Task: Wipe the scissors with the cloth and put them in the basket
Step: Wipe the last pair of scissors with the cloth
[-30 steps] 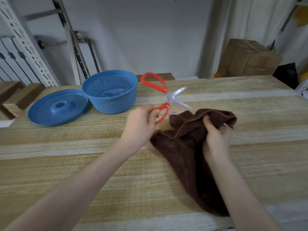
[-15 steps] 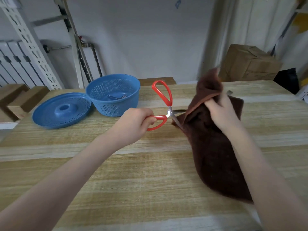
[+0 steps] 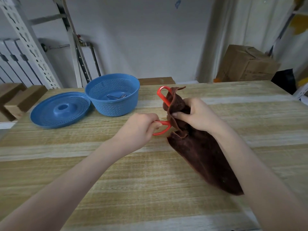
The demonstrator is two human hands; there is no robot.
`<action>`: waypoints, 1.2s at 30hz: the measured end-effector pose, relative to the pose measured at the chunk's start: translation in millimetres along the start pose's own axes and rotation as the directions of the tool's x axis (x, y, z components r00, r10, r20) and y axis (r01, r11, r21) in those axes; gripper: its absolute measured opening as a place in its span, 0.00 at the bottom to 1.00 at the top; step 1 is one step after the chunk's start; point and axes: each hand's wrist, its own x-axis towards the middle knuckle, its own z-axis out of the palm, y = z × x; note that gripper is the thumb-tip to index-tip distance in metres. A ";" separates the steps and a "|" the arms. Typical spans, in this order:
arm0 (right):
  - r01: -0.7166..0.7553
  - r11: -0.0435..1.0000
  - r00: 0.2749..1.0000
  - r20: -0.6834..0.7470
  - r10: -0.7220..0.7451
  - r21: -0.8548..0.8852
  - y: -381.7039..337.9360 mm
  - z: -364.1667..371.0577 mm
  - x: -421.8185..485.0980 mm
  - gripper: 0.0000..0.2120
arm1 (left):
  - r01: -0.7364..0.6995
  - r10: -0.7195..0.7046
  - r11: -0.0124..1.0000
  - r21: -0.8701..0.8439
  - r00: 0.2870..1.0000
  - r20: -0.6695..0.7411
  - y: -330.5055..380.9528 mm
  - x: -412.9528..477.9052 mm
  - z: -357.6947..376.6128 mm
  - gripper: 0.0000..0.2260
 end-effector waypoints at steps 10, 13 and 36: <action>0.025 0.980 0.997 0.073 -0.040 0.197 20.2 -13.1 -7.9 0.09 | -0.032 0.034 0.999 -0.017 0.993 0.116 2.9 4.0 0.7 0.09; -0.001 0.964 0.997 0.071 -0.018 0.265 18.8 -10.9 -14.4 0.10 | -0.023 0.024 1.000 -0.006 0.991 0.131 2.5 4.1 3.3 0.09; -0.062 0.998 0.975 -0.216 0.055 -0.029 16.1 15.6 -3.6 0.12 | 0.138 -0.132 0.990 -0.025 0.979 0.155 10.0 6.8 11.3 0.10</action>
